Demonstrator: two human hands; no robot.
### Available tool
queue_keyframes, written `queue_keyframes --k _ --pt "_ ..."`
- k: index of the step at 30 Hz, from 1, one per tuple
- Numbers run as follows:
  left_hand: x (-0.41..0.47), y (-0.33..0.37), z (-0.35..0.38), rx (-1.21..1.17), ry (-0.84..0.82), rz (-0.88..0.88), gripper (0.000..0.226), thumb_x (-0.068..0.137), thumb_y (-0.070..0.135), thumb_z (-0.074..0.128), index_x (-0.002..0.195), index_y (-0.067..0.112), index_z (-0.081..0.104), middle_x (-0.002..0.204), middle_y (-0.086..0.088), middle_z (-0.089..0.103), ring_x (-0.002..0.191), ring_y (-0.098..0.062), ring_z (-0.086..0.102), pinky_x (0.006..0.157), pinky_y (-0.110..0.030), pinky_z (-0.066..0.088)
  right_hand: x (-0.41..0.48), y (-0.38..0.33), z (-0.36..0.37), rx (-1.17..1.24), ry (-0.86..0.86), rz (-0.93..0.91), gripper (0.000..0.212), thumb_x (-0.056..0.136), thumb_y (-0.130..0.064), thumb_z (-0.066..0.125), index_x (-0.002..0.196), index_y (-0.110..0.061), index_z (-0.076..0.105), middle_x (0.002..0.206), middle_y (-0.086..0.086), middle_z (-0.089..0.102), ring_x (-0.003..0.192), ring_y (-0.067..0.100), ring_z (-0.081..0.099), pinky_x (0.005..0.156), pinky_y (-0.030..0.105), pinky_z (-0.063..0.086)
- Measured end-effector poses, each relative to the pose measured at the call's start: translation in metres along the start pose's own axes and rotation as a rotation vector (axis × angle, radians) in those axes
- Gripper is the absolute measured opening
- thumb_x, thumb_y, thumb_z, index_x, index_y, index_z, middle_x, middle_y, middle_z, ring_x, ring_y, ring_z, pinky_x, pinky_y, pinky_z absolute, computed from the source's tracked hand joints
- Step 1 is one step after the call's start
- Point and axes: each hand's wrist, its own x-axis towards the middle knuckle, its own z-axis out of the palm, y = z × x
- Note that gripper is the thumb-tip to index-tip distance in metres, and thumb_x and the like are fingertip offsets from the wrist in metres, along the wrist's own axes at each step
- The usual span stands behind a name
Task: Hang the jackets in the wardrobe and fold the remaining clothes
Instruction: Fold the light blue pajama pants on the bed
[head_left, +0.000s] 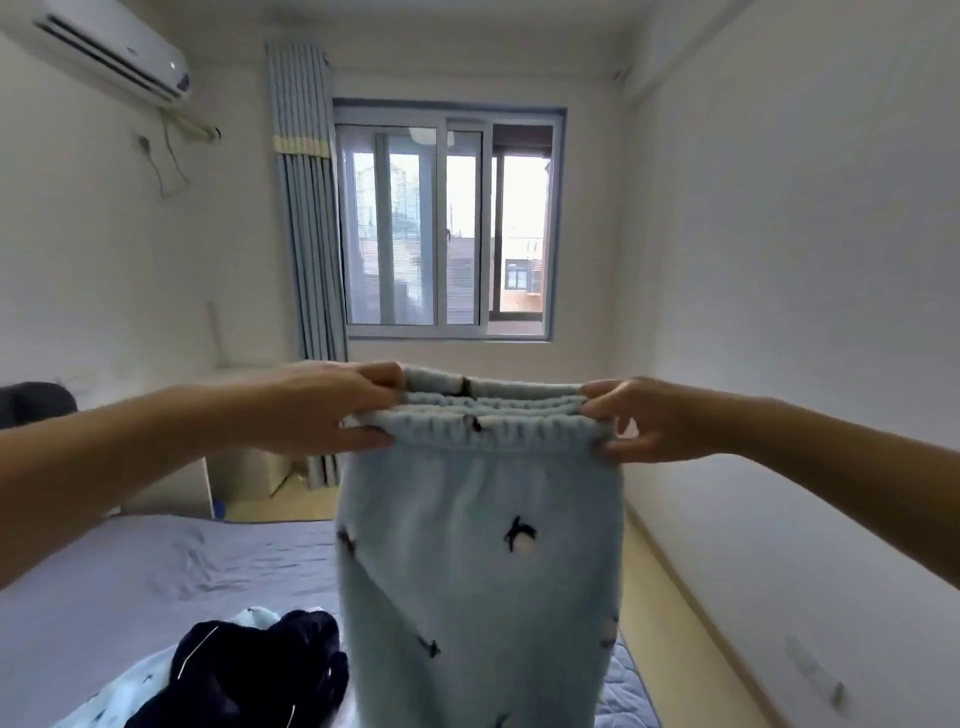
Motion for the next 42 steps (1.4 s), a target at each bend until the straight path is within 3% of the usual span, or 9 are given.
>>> queue_keyframes --k 2,6,10,19,24,27,31,37,42 --pt "0.002 -0.009 -0.017 -0.004 0.153 -0.021 0.062 0.08 0.08 0.028 0.094 0.03 0.063 0.114 0.021 0.04 0.081 -0.005 0.058 0.069 -0.023 0.05 -0.001 -0.002 -0.022 0.023 0.101 0.017 0.008 0.088 -0.041 0.057 0.087 -0.039 0.065 0.086 -0.009 0.061 0.081 0.009 0.057 0.065 0.025 0.051" --pt "0.006 -0.01 -0.054 -0.194 0.373 -0.013 0.068 0.073 0.08 0.045 0.09 0.018 0.068 0.115 0.019 0.043 0.094 -0.004 0.053 0.075 -0.013 0.051 0.001 -0.023 -0.064 0.13 0.267 -0.001 0.018 0.083 -0.057 0.058 0.084 -0.041 0.066 0.081 -0.011 0.059 0.078 0.006 0.056 0.064 0.017 0.048" --pt "0.011 -0.008 -0.077 -0.331 0.309 -0.009 0.07 0.062 0.082 0.056 0.089 0.019 0.07 0.098 0.011 0.059 0.091 -0.01 0.06 0.073 -0.022 0.055 0.001 -0.033 -0.087 0.195 0.251 -0.007 0.032 0.081 -0.041 0.061 0.07 -0.012 0.066 0.063 0.004 0.05 0.061 0.01 0.047 0.055 0.018 0.04" --pt "0.052 -0.018 -0.127 -0.745 0.454 -0.074 0.058 0.037 0.074 0.077 0.077 0.031 0.072 0.081 0.005 0.07 0.076 -0.009 0.068 0.063 -0.016 0.054 0.021 -0.03 -0.147 0.853 0.296 0.002 0.019 0.084 -0.012 0.061 0.066 -0.013 0.065 0.062 -0.008 0.062 0.059 0.003 0.06 0.055 0.015 0.049" --pt "0.118 -0.067 -0.038 -0.55 0.006 -0.43 0.026 0.07 0.044 0.075 0.078 0.022 0.063 0.077 0.001 0.064 0.06 -0.007 0.06 0.053 -0.018 0.05 0.071 0.065 -0.085 0.426 0.071 0.4 0.017 0.088 -0.017 0.06 0.072 -0.01 0.061 0.069 -0.005 0.06 0.067 0.006 0.058 0.061 0.017 0.049" --pt "0.15 -0.091 0.036 -0.137 -0.217 -0.478 0.028 0.076 0.057 0.068 0.079 0.03 0.063 0.077 0.009 0.064 0.065 -0.009 0.061 0.054 -0.023 0.048 0.107 0.127 -0.014 0.086 -0.066 0.488 0.027 0.085 -0.022 0.054 0.059 -0.018 0.051 0.063 -0.001 0.046 0.06 0.012 0.042 0.06 0.031 0.04" --pt "0.169 -0.116 0.05 0.211 -0.072 -0.49 0.033 0.08 0.063 0.059 0.089 0.032 0.063 0.086 0.011 0.063 0.073 -0.009 0.056 0.047 -0.021 0.032 0.139 0.163 0.0 -0.267 0.04 0.43 0.023 0.087 -0.018 0.05 0.065 -0.015 0.056 0.075 0.002 0.056 0.069 0.02 0.053 0.067 0.036 0.046" --pt "0.186 -0.15 -0.005 0.437 0.33 -0.496 0.043 0.088 0.06 0.051 0.116 0.028 0.06 0.094 0.003 0.06 0.073 -0.017 0.059 0.051 -0.024 0.04 0.171 0.163 -0.075 -0.631 0.343 0.34 0.016 0.094 -0.019 0.048 0.087 -0.013 0.061 0.095 0.004 0.064 0.075 0.02 0.061 0.074 0.038 0.056" --pt "0.177 -0.133 -0.018 0.46 0.399 -0.387 0.046 0.088 0.057 0.052 0.116 0.021 0.061 0.097 0.0 0.06 0.071 -0.021 0.059 0.055 -0.028 0.042 0.16 0.144 -0.088 -0.776 0.324 0.326 0.017 0.095 -0.013 0.051 0.096 -0.006 0.066 0.102 0.009 0.063 0.082 0.024 0.064 0.077 0.037 0.056"
